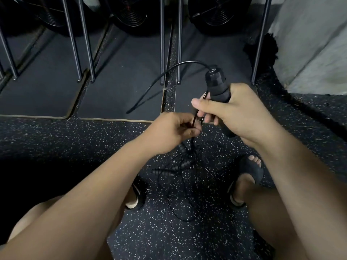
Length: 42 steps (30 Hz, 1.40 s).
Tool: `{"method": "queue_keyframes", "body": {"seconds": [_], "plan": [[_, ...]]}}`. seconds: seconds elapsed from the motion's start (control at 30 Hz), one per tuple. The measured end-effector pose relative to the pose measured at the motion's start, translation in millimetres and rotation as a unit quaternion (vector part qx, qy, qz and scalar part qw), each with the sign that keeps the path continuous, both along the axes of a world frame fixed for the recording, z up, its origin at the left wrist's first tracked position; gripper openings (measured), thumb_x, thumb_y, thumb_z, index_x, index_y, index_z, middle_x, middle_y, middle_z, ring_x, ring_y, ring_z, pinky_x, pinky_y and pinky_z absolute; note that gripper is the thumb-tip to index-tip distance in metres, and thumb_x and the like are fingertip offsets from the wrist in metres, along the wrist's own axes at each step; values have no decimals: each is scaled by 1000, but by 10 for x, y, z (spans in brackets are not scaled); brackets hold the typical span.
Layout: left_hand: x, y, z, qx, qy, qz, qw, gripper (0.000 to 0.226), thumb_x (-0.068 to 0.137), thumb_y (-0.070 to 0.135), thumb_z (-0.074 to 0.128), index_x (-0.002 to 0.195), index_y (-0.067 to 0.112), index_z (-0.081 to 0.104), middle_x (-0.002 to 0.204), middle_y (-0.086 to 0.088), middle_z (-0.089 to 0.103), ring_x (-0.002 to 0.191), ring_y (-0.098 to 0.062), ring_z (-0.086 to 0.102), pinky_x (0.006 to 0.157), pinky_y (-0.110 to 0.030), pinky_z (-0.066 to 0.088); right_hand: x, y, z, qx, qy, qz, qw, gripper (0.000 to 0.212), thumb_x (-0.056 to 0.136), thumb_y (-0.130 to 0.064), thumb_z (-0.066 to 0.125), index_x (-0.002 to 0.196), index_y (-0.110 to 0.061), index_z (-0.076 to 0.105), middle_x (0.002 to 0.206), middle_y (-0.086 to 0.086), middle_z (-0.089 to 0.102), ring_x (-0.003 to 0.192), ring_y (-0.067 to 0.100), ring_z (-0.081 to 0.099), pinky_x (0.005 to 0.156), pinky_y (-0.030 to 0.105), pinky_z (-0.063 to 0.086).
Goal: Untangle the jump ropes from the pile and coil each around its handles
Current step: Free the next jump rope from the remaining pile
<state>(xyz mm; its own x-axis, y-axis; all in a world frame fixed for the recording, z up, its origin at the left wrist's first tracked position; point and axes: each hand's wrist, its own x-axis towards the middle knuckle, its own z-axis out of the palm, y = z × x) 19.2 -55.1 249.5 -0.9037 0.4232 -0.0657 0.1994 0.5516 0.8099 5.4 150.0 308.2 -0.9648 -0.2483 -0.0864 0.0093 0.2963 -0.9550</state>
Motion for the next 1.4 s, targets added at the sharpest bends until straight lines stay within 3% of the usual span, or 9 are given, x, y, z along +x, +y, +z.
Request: {"method": "queue_keyframes", "body": {"seconds": [0.27, 0.37, 0.43, 0.57, 0.77, 0.9, 1.17, 1.27, 1.4], "plan": [[-20, -9, -97, -107, -46, 0, 993, 14, 100, 40, 74, 97, 26, 76, 88, 2, 77, 87, -22, 71, 82, -30, 54, -67, 176, 235, -249, -41, -107, 962, 14, 96, -20, 78, 86, -13, 72, 76, 4, 71, 66, 15, 61, 60, 27, 45], [-28, -7, -108, -88, -60, 2, 994, 18, 99, 41, 75, 92, 25, 76, 86, 7, 78, 80, -13, 71, 74, -27, 55, -130, 271, 248, -285, -49, -144, 946, 16, 98, -24, 77, 87, -15, 69, 78, 1, 68, 67, 13, 60, 61, 25, 45], [-31, -2, -86, -75, -41, 2, 996, 17, 98, 38, 77, 90, 23, 78, 82, 13, 77, 73, -2, 67, 71, -20, 50, -149, 316, 238, -289, -51, -157, 943, 16, 99, -25, 77, 90, -15, 68, 80, 1, 69, 68, 12, 61, 62, 24, 46], [-43, 31, -96, -71, 17, 19, 997, 23, 97, 41, 77, 86, 21, 75, 74, 3, 71, 69, -19, 65, 69, -31, 54, -137, 302, 213, -250, -77, -145, 954, 19, 96, -26, 79, 102, -11, 70, 81, 2, 70, 65, 13, 58, 58, 24, 47], [-22, 79, 58, -24, 112, 27, 993, 38, 99, 21, 78, 75, 44, 60, 68, 22, 58, 65, 7, 55, 62, -9, 36, -59, 173, 129, -71, -62, -90, 992, 8, 94, -19, 82, 89, -16, 77, 74, 4, 72, 60, 16, 57, 56, 30, 46], [-39, 42, 73, -2, 125, 72, 990, 9, 100, 29, 75, 94, 23, 76, 79, 18, 67, 70, 1, 58, 67, -18, 43, -66, 197, 153, 2, -8, -133, 991, 11, 93, -24, 83, 89, -16, 77, 65, -1, 70, 56, 13, 56, 54, 26, 49], [-20, -35, -8, -69, -47, 7, 996, 13, 100, 24, 75, 88, 30, 74, 80, 15, 74, 74, -4, 67, 71, -22, 50, -30, 170, 226, -34, 28, -115, 992, 14, 90, -27, 87, 84, -19, 78, 64, -2, 68, 58, 14, 56, 58, 30, 49], [-17, -30, -33, -127, -50, 12, 991, 7, 100, 17, 71, 95, 16, 76, 84, 0, 73, 71, -14, 53, 74, -25, 49, -79, 248, 265, -117, 39, -153, 981, 19, 91, -22, 87, 78, -19, 73, 63, -1, 63, 58, 15, 53, 56, 29, 46], [-52, -55, -25, -114, -37, 49, 992, 10, 99, 34, 76, 102, 26, 81, 96, 12, 77, 87, -13, 71, 78, -15, 51, -126, 329, 256, -248, 15, -207, 946, 17, 94, -17, 82, 85, -7, 71, 67, 5, 58, 56, 14, 48, 55, 27, 40]]}}
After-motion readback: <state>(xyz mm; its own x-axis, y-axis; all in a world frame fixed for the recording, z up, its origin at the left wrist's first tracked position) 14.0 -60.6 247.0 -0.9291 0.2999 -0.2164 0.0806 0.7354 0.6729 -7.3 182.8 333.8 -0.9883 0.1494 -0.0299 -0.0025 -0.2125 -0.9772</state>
